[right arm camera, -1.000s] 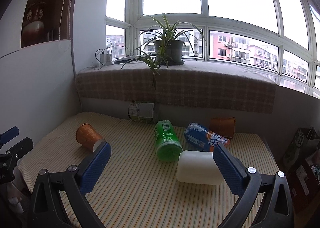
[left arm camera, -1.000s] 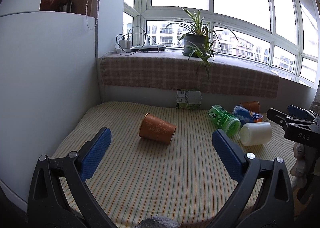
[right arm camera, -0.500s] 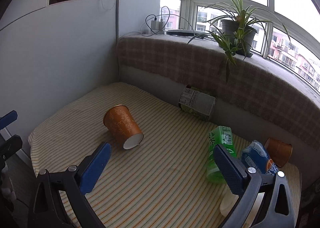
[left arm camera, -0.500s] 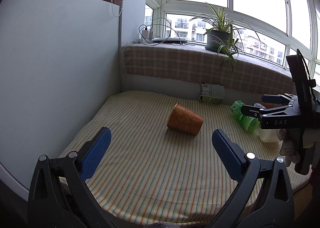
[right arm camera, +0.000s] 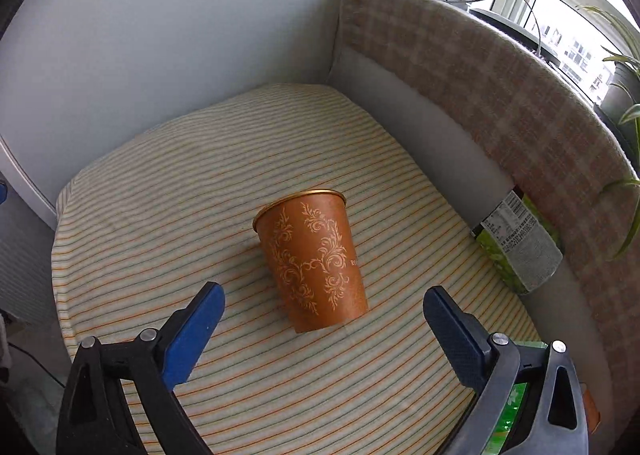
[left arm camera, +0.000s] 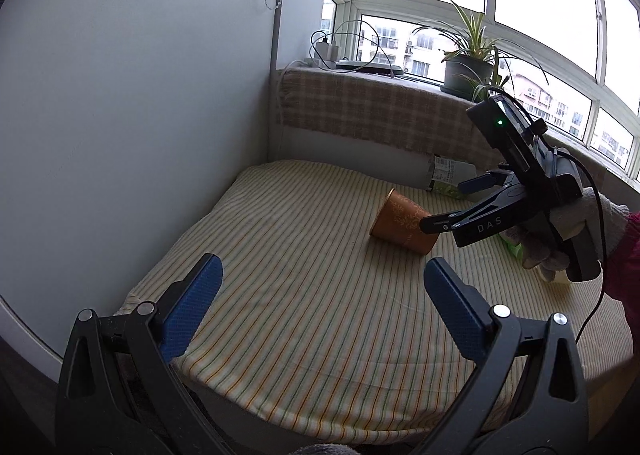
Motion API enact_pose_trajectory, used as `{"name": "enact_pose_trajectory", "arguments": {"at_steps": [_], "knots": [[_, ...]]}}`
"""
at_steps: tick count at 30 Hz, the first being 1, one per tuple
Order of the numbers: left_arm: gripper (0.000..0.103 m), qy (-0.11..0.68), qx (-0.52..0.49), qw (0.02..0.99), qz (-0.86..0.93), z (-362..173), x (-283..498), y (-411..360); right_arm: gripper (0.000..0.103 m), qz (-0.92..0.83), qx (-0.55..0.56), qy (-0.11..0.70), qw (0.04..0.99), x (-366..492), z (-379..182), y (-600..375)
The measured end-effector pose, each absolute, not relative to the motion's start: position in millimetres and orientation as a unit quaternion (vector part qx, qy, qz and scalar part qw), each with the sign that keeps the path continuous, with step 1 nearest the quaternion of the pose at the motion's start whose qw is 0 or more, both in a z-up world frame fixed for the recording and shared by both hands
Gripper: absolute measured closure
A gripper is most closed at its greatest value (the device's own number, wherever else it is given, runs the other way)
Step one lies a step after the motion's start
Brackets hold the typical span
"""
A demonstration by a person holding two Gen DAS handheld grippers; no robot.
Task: Flip cup upright
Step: 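Move the right tool to the tipped orange paper cup and grasp it, then lift the orange cup with the right tool and rotate it upright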
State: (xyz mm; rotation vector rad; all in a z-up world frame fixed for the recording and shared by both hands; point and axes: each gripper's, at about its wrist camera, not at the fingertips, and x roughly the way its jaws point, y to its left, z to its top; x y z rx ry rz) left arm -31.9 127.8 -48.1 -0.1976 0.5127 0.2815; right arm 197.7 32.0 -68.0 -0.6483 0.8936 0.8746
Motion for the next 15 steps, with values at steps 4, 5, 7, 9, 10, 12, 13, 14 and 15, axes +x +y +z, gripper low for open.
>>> {"name": "enact_pose_trajectory", "arguments": {"at_steps": [4, 5, 7, 9, 10, 12, 13, 14, 15], "knots": [[0.001, 0.254, -0.103, 0.951, 0.146, -50, -34, 135, 0.004, 0.407, -0.340, 0.430, 0.730, 205, -82, 53], [0.001, 0.254, -0.105, 0.950, 0.148, -51, -34, 138, 0.006, 0.408, -0.348, 0.435, 0.724, 207, -84, 59], [0.001, 0.256, -0.109, 0.949, 0.150, -52, -35, 141, 0.009, 0.409, -0.358, 0.444, 0.712, 210, -89, 65], [0.001, 0.256, -0.111, 0.948, 0.153, -53, -33, 143, 0.009, 0.408, -0.368, 0.449, 0.705, 214, -94, 69], [0.001, 0.257, -0.112, 0.947, 0.155, -53, -33, 145, 0.010, 0.407, -0.371, 0.451, 0.703, 215, -95, 71], [0.001, 0.257, -0.114, 0.947, 0.156, -54, -33, 147, 0.015, 0.407, -0.372, 0.455, 0.699, 218, -97, 72], [0.001, 0.258, -0.115, 0.946, 0.157, -54, -33, 148, 0.016, 0.407, -0.373, 0.458, 0.697, 223, -100, 78], [0.001, 0.259, -0.116, 0.946, 0.157, -55, -33, 149, 0.018, 0.406, -0.376, 0.459, 0.695, 224, -101, 81], [0.001, 0.259, -0.117, 0.946, 0.158, -55, -32, 149, 0.020, 0.405, -0.378, 0.460, 0.694, 224, -102, 81]]}}
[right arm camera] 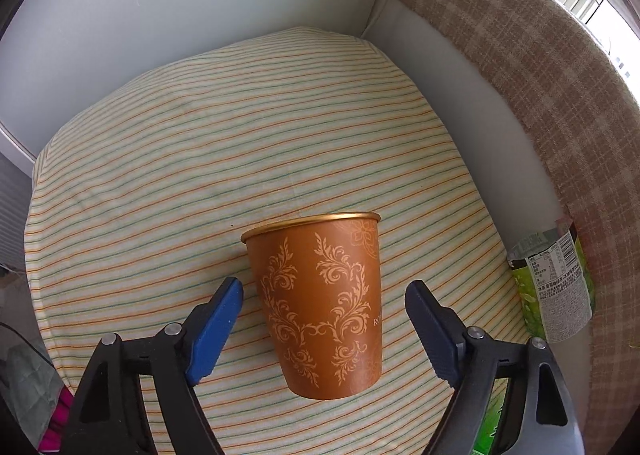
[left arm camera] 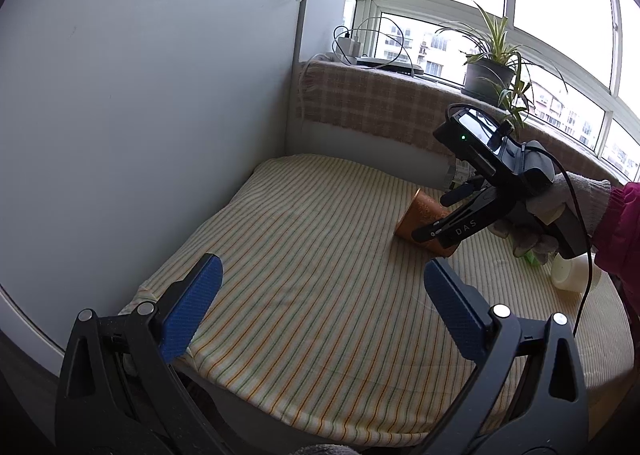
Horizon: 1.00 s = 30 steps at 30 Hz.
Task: Flip cup upright
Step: 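Lift the orange cup with the right tool and rotate it upright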
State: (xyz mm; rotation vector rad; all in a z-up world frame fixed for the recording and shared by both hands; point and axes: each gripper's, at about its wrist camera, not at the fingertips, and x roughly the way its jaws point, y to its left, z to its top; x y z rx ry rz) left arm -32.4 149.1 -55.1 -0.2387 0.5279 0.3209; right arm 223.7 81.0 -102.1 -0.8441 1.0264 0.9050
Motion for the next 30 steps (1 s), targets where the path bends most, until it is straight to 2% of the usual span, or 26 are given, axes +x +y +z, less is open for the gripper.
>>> {"name": "enact_pose_trajectory", "arguments": {"at_steps": [4, 5, 16, 23, 30], "knots": [[0.001, 0.261, -0.118, 0.945, 0.157, -56, -32, 149, 0.030, 0.404, -0.384, 0.467, 0.686, 226, -110, 86], [0.001, 0.261, -0.118, 0.945, 0.157, -56, -32, 149, 0.036, 0.404, -0.383, 0.470, 0.685, 226, -111, 86], [0.001, 0.259, -0.117, 0.946, 0.153, -52, -34, 145, 0.036, 0.399, -0.327, 0.480, 0.709, 228, -100, 62], [0.001, 0.256, -0.113, 0.950, 0.139, -50, -33, 137, 0.036, 0.360, -0.171, 0.507, 0.764, 229, -78, 2], [0.001, 0.263, -0.109, 0.952, 0.110, -52, -25, 120, 0.036, 0.313, -0.009, 0.521, 0.794, 184, -70, -75]]}}
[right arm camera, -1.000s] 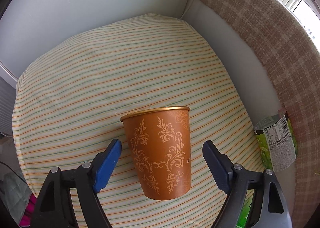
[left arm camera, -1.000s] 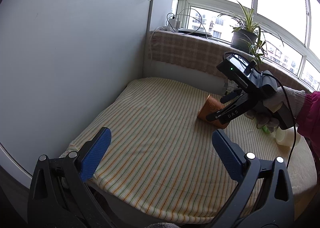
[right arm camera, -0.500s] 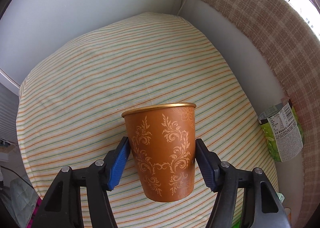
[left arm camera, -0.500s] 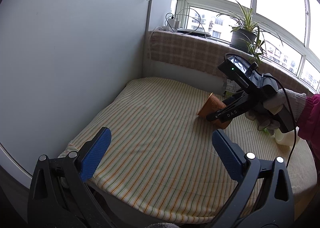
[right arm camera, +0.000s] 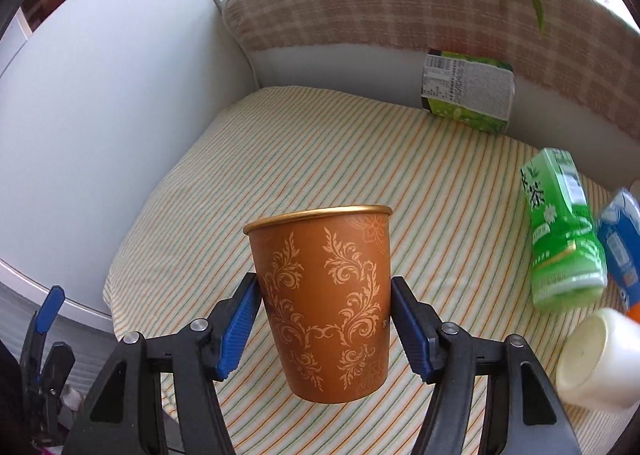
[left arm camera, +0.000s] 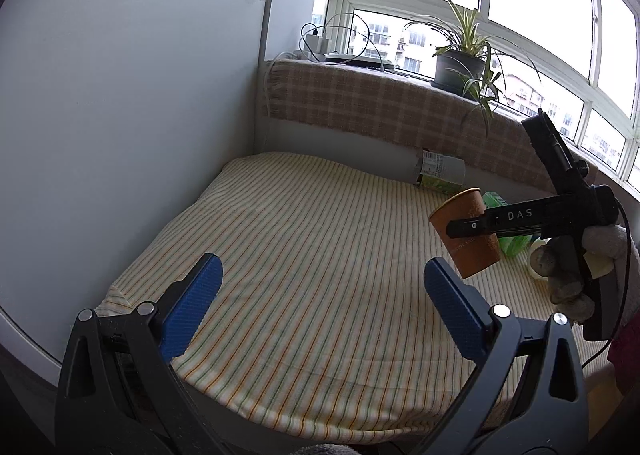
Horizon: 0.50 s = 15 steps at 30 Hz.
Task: Flip cup upright
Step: 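Lift the orange cup with the right tool and rotate it upright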
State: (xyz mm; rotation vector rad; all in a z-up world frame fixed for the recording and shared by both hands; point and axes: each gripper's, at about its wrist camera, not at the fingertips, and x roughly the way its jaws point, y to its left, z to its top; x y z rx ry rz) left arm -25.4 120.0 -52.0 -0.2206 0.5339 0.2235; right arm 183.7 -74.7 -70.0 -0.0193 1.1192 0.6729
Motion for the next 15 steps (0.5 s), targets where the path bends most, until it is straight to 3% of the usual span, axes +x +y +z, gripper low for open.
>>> {"name": "enact_pose_trajectory", "arguments": {"at_steps": [7, 15], "knots": [[0.001, 0.277, -0.112, 0.952, 0.065, -54, -13, 96, 0.036, 0.268, 0.148, 0.530, 0.791, 155, -91, -147], [0.001, 0.300, -0.132, 0.944, 0.020, -59, -2, 74, 0.036, 0.210, 0.246, 0.537, 0.779, 140, -121, -191]]}}
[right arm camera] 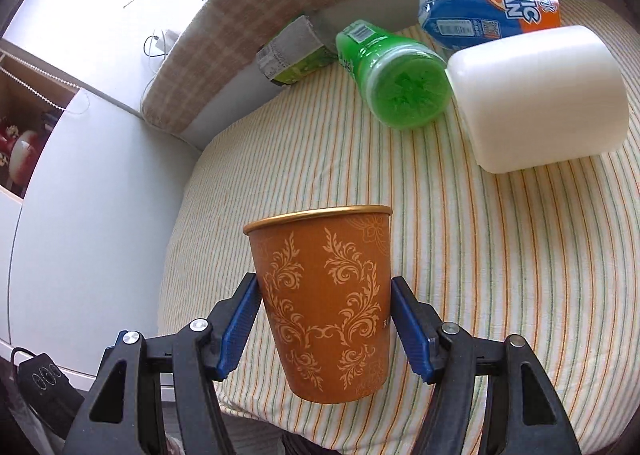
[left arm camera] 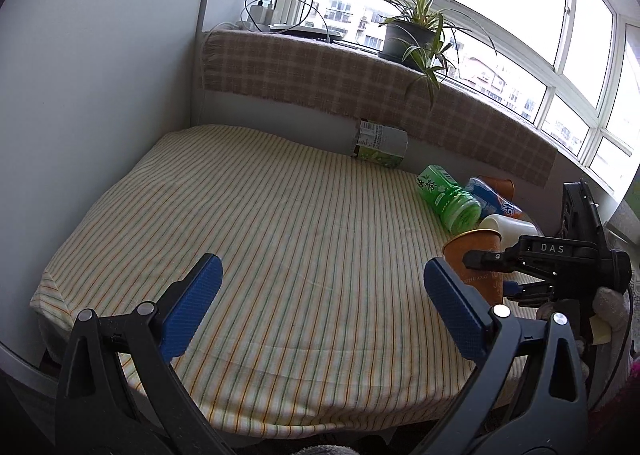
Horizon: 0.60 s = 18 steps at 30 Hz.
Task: Flip cup upright
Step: 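Lift the orange cup with the right tool and rotate it upright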
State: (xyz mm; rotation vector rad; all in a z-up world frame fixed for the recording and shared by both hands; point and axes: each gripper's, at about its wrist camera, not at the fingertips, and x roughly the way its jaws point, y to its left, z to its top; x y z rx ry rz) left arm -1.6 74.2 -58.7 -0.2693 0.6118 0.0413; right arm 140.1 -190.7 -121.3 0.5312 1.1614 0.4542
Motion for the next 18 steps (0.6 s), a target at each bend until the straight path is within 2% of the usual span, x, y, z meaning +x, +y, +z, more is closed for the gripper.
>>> {"name": "enact_pose_trajectory", "arguments": {"at_steps": [11, 12, 14, 15, 18], "knots": [[0.001, 0.319, -0.152, 0.936, -0.010, -58, 4, 68, 0.033, 0.201, 0.254, 0.547, 0.772, 144, -135, -202], [0.001, 0.321, -0.154, 0.934, -0.012, -58, 5, 68, 0.031, 0.203, 0.256, 0.546, 0.771, 144, -135, -202], [0.001, 0.324, -0.157, 0.933, -0.019, -58, 6, 66, 0.018, 0.206, 0.256, 0.542, 0.774, 145, -133, -201], [0.001, 0.326, -0.157, 0.932, -0.023, -58, 7, 65, 0.015, 0.208, 0.253, 0.537, 0.778, 144, -130, -203], [0.001, 0.331, -0.163, 0.929, -0.036, -58, 13, 61, 0.015, 0.218, 0.228, 0.513, 0.798, 132, -115, -208]]}}
